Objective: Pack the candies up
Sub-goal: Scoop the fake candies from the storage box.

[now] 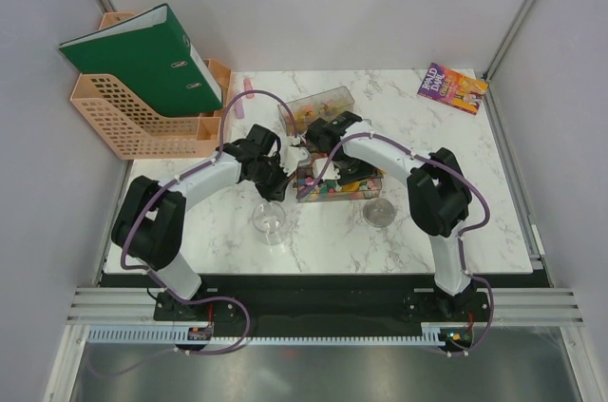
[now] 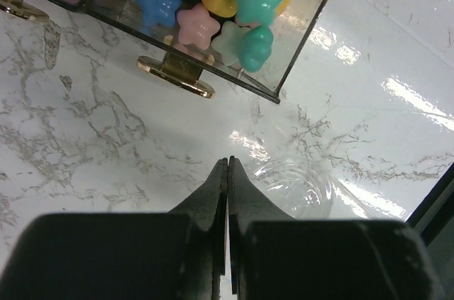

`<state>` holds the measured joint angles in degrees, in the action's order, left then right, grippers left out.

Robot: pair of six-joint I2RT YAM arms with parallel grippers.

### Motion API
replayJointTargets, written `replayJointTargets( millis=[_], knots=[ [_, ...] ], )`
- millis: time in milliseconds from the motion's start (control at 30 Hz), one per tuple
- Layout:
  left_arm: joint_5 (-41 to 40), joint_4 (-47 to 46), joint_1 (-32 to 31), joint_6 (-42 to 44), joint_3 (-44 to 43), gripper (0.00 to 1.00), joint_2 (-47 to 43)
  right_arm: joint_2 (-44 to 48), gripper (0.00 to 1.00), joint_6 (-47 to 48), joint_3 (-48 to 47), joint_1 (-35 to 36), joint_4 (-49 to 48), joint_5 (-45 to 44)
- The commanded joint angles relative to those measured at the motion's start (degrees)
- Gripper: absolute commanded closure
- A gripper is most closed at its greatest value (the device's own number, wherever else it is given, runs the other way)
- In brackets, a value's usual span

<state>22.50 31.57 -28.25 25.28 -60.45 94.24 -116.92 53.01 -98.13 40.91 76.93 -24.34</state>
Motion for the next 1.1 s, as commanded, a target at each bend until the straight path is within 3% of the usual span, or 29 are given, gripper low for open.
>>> replayJointTargets(
  millis=[0,200,333,467,700,1067],
  knots=[
    [-0.88,-1.95,-0.05,-2.07,-0.11,0.98,-2.74,-2.25,1.0,-3.53,-2.68,1.28,6.75,4.73],
    [-4.74,-3.8,-0.05,-2.78,-0.81,0.97,-2.83,-4.98,1.0,-5.64,-7.42,1.37,6.66,8.07],
    [-8.96,-5.38,0.3,-3.22,-2.3,0.79,-3.27,-6.38,1.0,-7.05,-9.27,1.37,6.57,13.07],
    [-11.42,-5.38,0.56,-2.87,-4.85,0.69,-4.32,-7.62,1.0,-9.15,-12.17,1.37,6.57,17.99],
    [-14.68,-4.59,1.35,-1.99,-8.37,0.68,-5.91,-5.86,1.0,-11.0,-12.09,1.2,5.17,23.63],
    [-21.27,-3.54,3.73,0.82,-10.48,0.62,-7.84,2.49,1.0,-15.84,-0.75,1.02,-7.04,27.94]
  ],
)
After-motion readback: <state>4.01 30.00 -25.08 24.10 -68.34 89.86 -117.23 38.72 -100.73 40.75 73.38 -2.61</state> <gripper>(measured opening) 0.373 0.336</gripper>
